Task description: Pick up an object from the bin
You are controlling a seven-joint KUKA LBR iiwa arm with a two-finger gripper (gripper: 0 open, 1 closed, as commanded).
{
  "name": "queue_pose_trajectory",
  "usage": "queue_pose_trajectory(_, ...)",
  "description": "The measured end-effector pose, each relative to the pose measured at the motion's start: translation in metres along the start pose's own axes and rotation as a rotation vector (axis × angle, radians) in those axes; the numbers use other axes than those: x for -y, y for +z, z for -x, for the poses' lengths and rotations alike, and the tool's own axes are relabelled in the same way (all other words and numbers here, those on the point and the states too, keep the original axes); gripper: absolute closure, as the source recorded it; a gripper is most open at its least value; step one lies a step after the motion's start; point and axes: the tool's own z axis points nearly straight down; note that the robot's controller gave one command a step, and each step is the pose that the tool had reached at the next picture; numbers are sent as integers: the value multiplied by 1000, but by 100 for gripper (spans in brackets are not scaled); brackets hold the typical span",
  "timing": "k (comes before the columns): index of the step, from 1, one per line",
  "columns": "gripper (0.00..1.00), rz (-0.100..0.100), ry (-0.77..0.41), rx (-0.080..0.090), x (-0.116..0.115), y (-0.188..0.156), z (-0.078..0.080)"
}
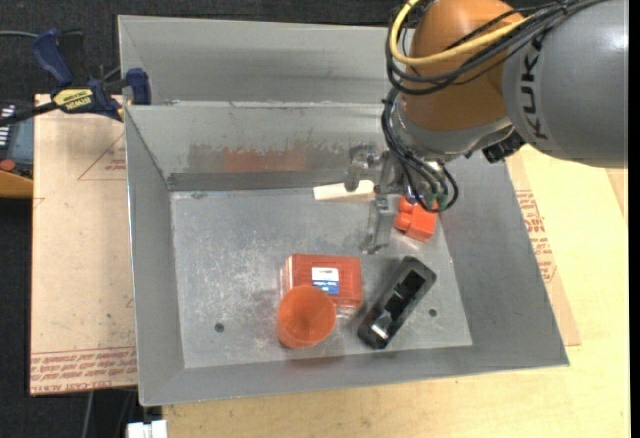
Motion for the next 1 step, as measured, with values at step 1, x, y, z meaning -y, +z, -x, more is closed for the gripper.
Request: queue_pose_trajectory(1, 0, 0, 2, 8, 0, -5, 1)
